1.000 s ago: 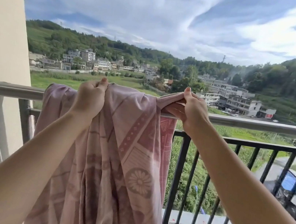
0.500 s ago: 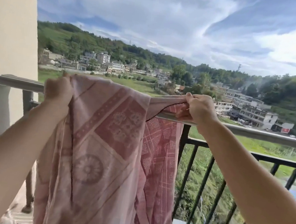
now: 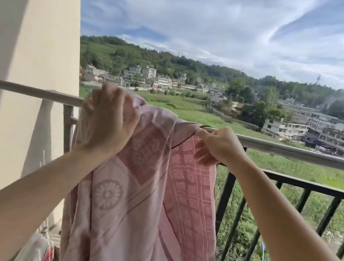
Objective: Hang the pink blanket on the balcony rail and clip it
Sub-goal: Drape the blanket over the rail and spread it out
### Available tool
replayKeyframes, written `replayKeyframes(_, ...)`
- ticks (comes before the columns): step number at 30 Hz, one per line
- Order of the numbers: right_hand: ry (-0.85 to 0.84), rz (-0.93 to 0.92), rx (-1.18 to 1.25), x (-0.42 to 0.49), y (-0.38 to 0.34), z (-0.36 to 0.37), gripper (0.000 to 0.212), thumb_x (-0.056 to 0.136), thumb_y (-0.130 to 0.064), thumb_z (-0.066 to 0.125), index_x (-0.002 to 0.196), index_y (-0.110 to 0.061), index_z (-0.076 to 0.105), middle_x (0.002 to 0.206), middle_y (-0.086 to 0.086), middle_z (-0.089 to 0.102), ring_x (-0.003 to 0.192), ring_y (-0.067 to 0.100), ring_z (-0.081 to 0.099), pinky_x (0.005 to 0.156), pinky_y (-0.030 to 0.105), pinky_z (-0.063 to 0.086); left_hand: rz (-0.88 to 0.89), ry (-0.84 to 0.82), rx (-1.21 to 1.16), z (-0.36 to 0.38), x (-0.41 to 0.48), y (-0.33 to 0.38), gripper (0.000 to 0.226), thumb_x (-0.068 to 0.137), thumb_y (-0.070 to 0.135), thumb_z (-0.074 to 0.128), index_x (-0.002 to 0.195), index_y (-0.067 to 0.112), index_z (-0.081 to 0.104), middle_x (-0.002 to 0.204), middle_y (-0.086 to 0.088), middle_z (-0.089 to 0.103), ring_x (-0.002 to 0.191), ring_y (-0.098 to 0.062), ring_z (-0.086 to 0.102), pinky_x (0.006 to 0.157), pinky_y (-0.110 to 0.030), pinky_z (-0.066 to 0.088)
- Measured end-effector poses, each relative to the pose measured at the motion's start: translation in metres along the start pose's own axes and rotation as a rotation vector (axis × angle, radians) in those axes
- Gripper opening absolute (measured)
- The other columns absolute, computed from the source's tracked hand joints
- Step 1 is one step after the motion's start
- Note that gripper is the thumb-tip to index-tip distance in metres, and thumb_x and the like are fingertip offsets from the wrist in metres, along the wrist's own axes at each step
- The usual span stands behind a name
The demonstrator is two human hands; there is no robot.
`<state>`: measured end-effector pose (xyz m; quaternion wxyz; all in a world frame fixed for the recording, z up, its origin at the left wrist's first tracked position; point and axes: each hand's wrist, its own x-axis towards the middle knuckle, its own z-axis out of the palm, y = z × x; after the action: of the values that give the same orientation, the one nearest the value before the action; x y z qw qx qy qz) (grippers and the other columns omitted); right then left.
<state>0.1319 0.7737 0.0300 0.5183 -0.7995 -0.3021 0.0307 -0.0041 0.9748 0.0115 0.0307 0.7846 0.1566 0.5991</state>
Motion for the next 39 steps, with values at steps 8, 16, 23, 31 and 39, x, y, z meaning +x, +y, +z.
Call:
replayKeyframes(8,0.034,0.025,0.375,0.003,0.003,0.063,0.013,0.097,-0.018,0.053,0.093,-0.012,0.064,0.099,0.012,0.071,0.08,0.019,0.07,0.072,0.034,0.059,0.124,-0.532,0.207,0.032,-0.018,0.007,0.019,0.091,0.036,0.049,0.094,0.023,0.061,0.104,0.0,0.059,0.105,-0.026,0.053,0.089,-0.044,0.034)
replayKeyframes(16,0.182,-0.024,0.769,0.006,-0.036,0.057,0.033,0.101,-0.027,0.042,0.082,-0.006,0.058,0.069,0.008,0.069,0.064,0.023,0.07,0.064,0.036,0.06,-0.501,-0.15,-0.543,-0.003,0.062,-0.068,0.018,0.093,0.026,0.05,0.077,0.021,0.057,0.07,0.003,0.054,0.066,-0.016,0.049,0.061,-0.028,0.036)
replayKeyframes(23,0.673,0.155,0.883,0.056,-0.061,-0.014,0.03,0.099,-0.01,0.042,0.07,-0.008,0.051,0.066,0.005,0.055,0.058,0.015,0.056,0.054,0.025,0.055,-0.544,0.076,-0.384,-0.007,0.1,-0.089,0.02,0.094,0.026,0.049,0.095,0.011,0.062,0.094,-0.005,0.062,0.084,-0.023,0.055,0.063,-0.02,0.034)
replayKeyframes(31,0.336,0.067,0.653,0.026,-0.017,-0.035,0.028,0.083,-0.038,0.067,0.08,-0.012,0.059,0.074,0.004,0.063,0.074,0.024,0.064,0.067,0.034,0.053,-0.594,-0.008,-0.239,0.008,0.083,-0.114,0.037,0.094,0.03,0.046,0.111,0.001,0.061,0.12,-0.023,0.061,0.111,-0.039,0.054,0.091,-0.039,0.041)
replayKeyframes(39,0.464,-0.08,0.466,-0.055,0.031,0.071,0.039,0.073,-0.028,0.075,0.102,-0.016,0.051,0.093,0.005,0.064,0.082,0.017,0.067,0.07,0.026,0.055,-0.503,0.029,-0.355,-0.002,0.034,-0.091,0.038,0.083,0.046,0.047,0.091,0.01,0.055,0.092,-0.013,0.062,0.083,-0.027,0.054,0.068,-0.032,0.035)
